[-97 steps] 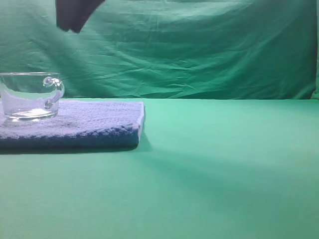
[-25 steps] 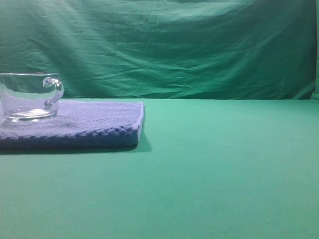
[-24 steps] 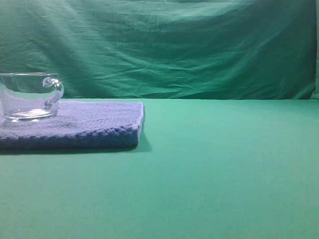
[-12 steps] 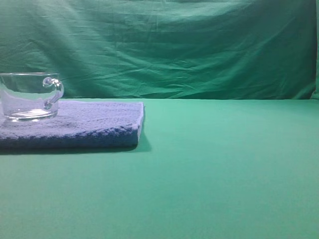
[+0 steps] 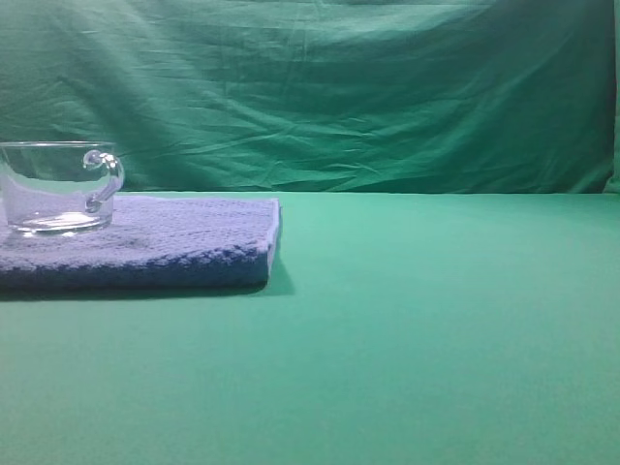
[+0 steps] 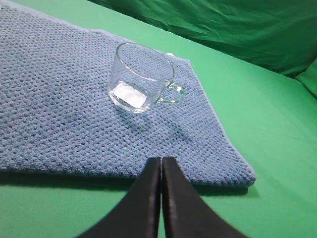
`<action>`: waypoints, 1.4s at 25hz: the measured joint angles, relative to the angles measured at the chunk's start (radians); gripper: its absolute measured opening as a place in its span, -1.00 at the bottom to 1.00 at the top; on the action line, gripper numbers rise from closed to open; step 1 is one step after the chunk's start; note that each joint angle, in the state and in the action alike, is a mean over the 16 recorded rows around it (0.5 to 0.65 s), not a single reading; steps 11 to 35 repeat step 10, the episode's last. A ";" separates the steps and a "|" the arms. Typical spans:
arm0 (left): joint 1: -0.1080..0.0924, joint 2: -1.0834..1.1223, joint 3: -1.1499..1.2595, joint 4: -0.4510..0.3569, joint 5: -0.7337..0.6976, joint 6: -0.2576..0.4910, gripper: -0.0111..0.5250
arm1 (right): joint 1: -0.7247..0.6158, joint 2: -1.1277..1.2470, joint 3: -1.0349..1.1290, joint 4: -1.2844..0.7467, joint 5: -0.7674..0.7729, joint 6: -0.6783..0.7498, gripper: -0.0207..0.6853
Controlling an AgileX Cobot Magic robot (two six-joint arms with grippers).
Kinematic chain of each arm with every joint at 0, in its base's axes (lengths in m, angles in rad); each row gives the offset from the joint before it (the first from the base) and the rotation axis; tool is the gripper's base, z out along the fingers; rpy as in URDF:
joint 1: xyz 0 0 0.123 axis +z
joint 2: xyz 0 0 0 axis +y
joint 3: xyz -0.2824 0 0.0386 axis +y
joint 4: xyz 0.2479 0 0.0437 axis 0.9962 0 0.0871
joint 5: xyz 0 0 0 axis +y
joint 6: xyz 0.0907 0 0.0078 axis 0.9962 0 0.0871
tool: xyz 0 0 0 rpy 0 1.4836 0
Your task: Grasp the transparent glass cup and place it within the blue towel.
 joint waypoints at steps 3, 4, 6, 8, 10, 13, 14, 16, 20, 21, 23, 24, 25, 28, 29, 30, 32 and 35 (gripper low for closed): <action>0.000 0.000 0.000 0.000 0.000 0.000 -0.96 | 0.000 0.000 0.000 0.000 0.000 0.000 -0.94; 0.000 0.000 0.000 0.000 0.000 0.000 -0.96 | 0.000 0.000 0.000 0.000 0.000 0.000 -0.94; 0.000 0.000 0.000 0.000 0.000 0.000 -0.96 | 0.000 0.000 0.000 0.000 0.000 0.000 -0.94; 0.000 0.000 0.000 0.000 0.000 0.000 -0.96 | 0.000 0.000 0.000 0.000 0.000 0.000 -0.94; 0.000 0.000 0.000 0.000 0.000 0.000 -0.96 | 0.000 0.000 0.000 0.000 0.000 0.000 -0.94; 0.000 0.000 0.000 0.000 0.000 0.000 -0.96 | 0.000 0.000 0.000 0.000 0.000 0.000 -0.94; 0.000 0.000 0.000 0.000 0.000 0.000 -0.96 | 0.000 0.000 0.000 0.000 0.000 0.000 -0.94; 0.000 0.000 0.000 0.000 0.000 0.000 -0.96 | 0.000 0.000 0.000 0.000 0.000 0.000 -0.94; 0.000 0.000 0.000 0.000 0.000 0.000 -0.96 | 0.000 0.000 0.000 0.000 0.000 0.000 -0.94; 0.000 0.000 0.000 0.000 0.000 0.000 -0.96 | 0.000 0.000 0.000 0.000 0.000 0.000 -0.94; 0.000 0.000 0.000 0.000 0.000 0.000 -0.96 | 0.000 0.000 0.000 0.000 0.000 0.000 -0.94; 0.000 0.000 0.000 0.000 0.000 0.000 -0.96 | 0.000 0.000 0.000 0.000 0.000 0.000 -0.94; 0.000 0.000 0.000 0.000 0.000 0.000 -0.96 | 0.000 0.000 0.000 0.000 0.000 0.000 -0.94; 0.000 0.000 0.000 0.000 0.000 0.000 -0.96 | 0.000 0.000 0.000 0.000 0.000 0.000 -0.94; 0.000 0.000 0.000 0.000 0.000 0.000 -0.96 | 0.000 0.000 0.000 0.000 0.000 0.000 -0.94; 0.000 0.000 0.000 0.000 0.000 0.000 -0.96 | 0.000 0.000 0.000 0.000 0.000 0.000 -0.94; 0.000 0.000 0.000 0.000 0.000 0.000 -0.96 | 0.000 0.000 0.000 0.000 0.000 0.000 -0.94; 0.000 0.000 0.000 0.000 0.000 0.000 -0.96 | 0.000 0.000 0.000 0.000 0.000 0.000 -0.94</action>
